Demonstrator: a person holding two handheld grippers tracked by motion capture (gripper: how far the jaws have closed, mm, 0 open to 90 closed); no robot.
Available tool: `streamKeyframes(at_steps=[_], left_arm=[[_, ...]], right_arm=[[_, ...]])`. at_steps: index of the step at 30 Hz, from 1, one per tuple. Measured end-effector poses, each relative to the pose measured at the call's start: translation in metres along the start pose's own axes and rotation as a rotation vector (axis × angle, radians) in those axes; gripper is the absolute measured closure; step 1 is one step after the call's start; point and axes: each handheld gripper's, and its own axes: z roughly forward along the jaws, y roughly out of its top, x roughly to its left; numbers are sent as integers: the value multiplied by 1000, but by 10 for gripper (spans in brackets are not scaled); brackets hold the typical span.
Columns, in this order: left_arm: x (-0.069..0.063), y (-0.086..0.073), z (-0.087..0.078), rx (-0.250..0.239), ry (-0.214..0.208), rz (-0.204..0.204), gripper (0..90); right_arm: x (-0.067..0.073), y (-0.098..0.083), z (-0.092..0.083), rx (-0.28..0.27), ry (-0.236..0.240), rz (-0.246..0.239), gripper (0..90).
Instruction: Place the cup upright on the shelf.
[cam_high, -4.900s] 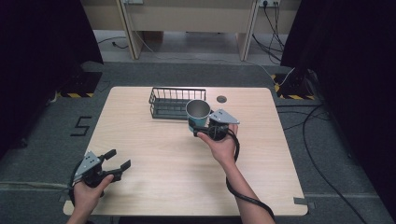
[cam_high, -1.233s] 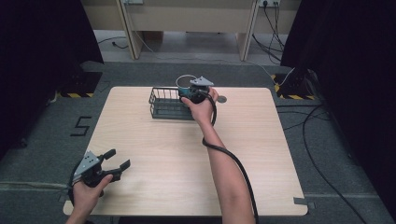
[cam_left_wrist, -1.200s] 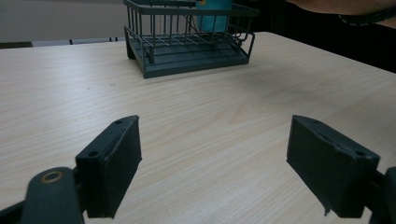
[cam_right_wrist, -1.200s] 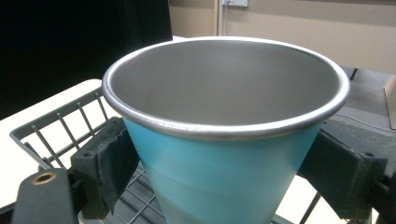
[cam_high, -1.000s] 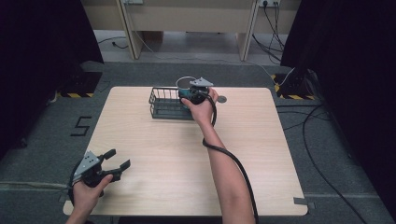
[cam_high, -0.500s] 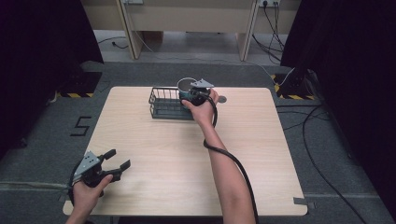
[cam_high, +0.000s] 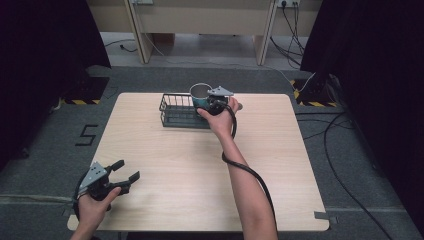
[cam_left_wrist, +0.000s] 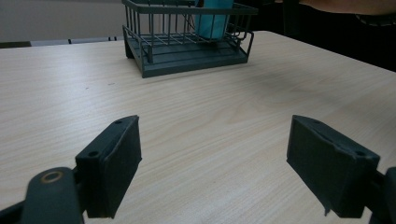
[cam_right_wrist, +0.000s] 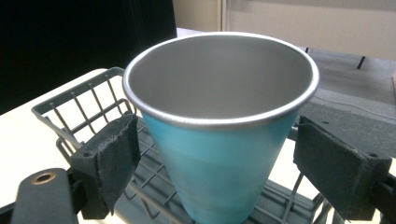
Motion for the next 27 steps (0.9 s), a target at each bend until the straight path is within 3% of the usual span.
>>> streamKeyframes(at_steps=[27], left_arm=[[0,0,0,3,3,4,172]], right_arm=[[0,-11,-44,-49,26,-5,157]])
